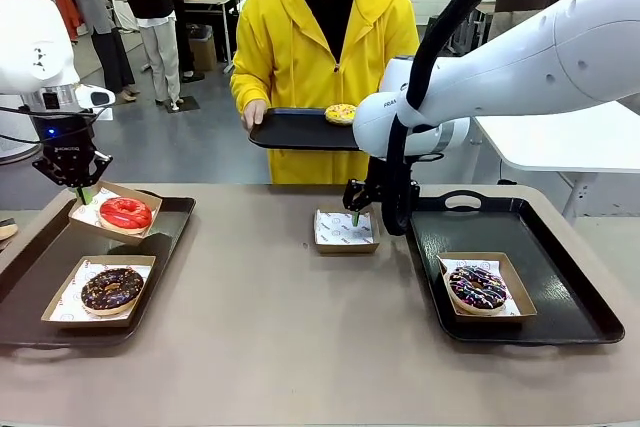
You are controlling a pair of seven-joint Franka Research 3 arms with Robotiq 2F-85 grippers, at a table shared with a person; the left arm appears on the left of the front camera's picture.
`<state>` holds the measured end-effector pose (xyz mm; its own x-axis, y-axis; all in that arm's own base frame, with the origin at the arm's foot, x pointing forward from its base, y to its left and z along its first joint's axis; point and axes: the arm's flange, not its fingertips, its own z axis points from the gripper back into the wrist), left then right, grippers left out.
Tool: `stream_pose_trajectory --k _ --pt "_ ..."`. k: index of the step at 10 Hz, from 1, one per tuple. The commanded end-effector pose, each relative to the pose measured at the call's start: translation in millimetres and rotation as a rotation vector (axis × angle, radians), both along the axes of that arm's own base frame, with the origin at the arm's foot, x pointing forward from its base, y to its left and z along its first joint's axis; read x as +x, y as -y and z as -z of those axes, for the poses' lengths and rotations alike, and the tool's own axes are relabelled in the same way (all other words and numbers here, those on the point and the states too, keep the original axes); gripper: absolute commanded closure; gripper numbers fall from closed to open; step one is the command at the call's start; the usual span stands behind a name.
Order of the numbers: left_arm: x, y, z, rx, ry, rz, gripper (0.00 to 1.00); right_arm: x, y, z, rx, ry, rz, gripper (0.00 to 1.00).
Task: Individually package the donuts and arrange them on the tray.
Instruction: Place the picked Paper togo box on the Handle tray while simultaneously picking up another Paper togo box from the table with the other hand.
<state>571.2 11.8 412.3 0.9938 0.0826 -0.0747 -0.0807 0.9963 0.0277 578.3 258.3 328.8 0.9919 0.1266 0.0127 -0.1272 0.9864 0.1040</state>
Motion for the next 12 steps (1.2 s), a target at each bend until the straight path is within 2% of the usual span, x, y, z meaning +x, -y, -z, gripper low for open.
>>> stream_pose_trajectory --k 1,12 --pt "9 3 -1 0.008 -0.011 -0.025 0.99 7 1 2 0.003 0.024 -0.030 0.00" --pt "29 8 29 0.036 0.028 -0.024 0.99 9 0 17 0.009 0.014 -0.059 0.00"
